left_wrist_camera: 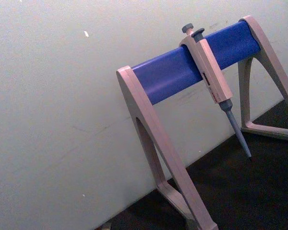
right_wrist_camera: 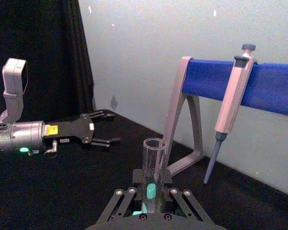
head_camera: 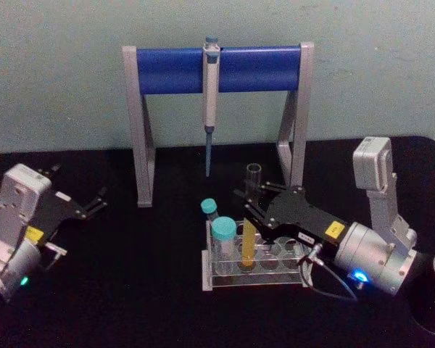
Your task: Pick up the test tube from the test tube rack, shake it, then place it back into the test tube rack.
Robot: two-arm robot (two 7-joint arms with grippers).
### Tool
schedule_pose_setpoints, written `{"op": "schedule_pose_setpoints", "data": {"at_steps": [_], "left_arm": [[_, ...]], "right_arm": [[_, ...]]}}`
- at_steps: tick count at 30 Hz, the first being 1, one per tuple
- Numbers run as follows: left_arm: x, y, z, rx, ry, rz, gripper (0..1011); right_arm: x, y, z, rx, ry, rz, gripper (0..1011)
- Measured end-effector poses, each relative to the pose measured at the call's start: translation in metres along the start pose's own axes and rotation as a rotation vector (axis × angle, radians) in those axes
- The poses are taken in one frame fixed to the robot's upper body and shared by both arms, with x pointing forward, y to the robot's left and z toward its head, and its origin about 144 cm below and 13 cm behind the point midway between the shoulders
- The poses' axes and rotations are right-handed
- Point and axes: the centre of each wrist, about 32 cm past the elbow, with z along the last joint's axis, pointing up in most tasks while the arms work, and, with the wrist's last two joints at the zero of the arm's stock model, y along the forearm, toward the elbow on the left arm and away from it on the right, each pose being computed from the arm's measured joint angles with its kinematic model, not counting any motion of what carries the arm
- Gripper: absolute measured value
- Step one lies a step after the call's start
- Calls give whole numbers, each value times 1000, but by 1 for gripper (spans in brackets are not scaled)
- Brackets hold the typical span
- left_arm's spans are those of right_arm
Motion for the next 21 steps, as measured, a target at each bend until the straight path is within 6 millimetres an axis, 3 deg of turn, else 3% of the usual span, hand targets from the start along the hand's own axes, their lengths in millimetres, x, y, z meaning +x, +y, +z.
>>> {"op": "schedule_pose_setpoints", "data": {"at_steps": [21], "left_arm": [[0, 0, 0, 0, 0, 0, 1002]], "right_arm": [[-2, 0, -19, -56, 36, -24, 235]]}}
